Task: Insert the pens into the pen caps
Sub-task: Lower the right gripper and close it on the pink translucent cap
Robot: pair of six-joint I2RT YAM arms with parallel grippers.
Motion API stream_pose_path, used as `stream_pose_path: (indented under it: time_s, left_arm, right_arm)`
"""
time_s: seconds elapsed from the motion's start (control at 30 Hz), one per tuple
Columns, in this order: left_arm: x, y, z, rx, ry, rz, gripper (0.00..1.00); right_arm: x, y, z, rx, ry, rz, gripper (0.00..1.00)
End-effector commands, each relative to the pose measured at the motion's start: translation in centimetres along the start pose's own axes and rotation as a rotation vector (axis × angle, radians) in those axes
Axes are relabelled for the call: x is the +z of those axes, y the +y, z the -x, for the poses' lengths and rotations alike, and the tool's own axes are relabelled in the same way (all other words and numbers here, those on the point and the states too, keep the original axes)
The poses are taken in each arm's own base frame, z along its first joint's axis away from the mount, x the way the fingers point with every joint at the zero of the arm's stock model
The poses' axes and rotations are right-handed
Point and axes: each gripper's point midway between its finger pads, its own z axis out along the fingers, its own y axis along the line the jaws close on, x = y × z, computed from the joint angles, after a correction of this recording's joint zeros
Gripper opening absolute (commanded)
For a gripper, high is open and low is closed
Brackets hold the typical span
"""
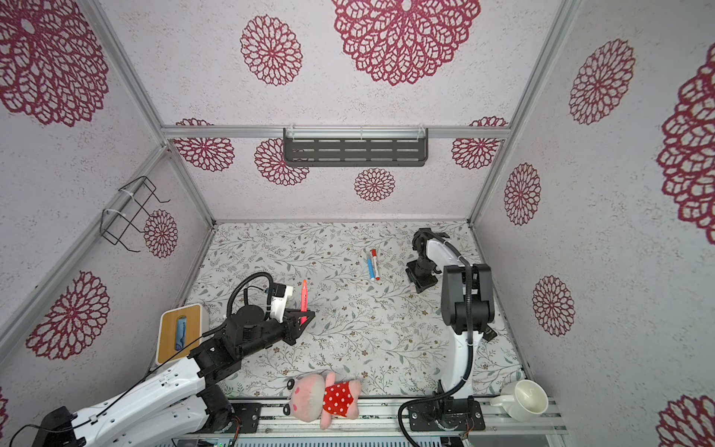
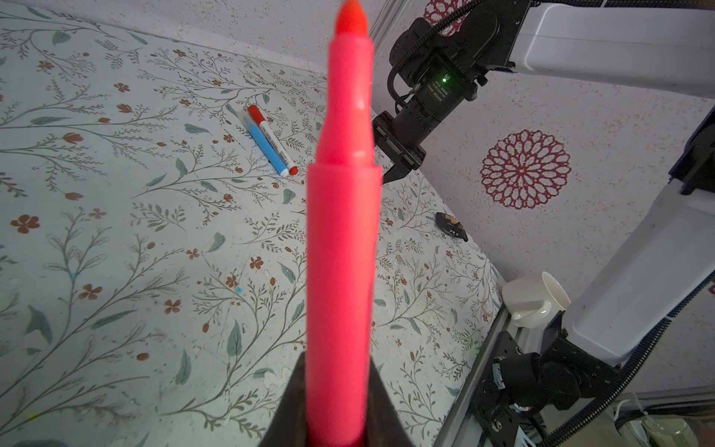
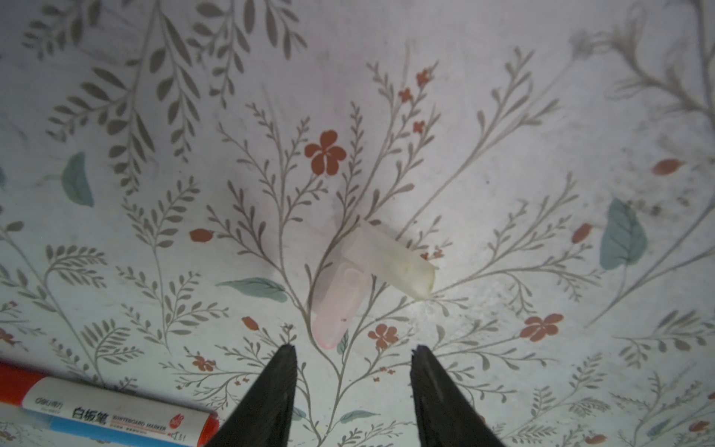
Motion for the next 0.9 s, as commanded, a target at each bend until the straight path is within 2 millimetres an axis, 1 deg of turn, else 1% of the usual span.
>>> stream_pose_path:
  time_s: [0.0,0.17,0.5,0.87]
  left_arm:
    - [-0.2,0.5,-0.1,0.001,-0.009,0.017,0.0]
    - [-0.3,0.6,0.0,0.004,-0.011,0.019,0.0]
    - [-0.4,0.6,0.2,0.005,-0.018,0.025,0.0]
    - [-0.8,0.8,0.5,0.015,-0.03,0.037,0.0]
  right_arm:
    - [-0.8,-0.6,0.6,0.038,-0.017,-0.037,0.51]
    - [-0.2,-0.6,0.7,0.041,-0.012,-0.053,0.5]
    - [0.7,-0.5,1.0,0.03,-0.019,-0.086,0.44]
    - [1.2,-0.4,1.5,0.022,-0.031,-0.119,0.41]
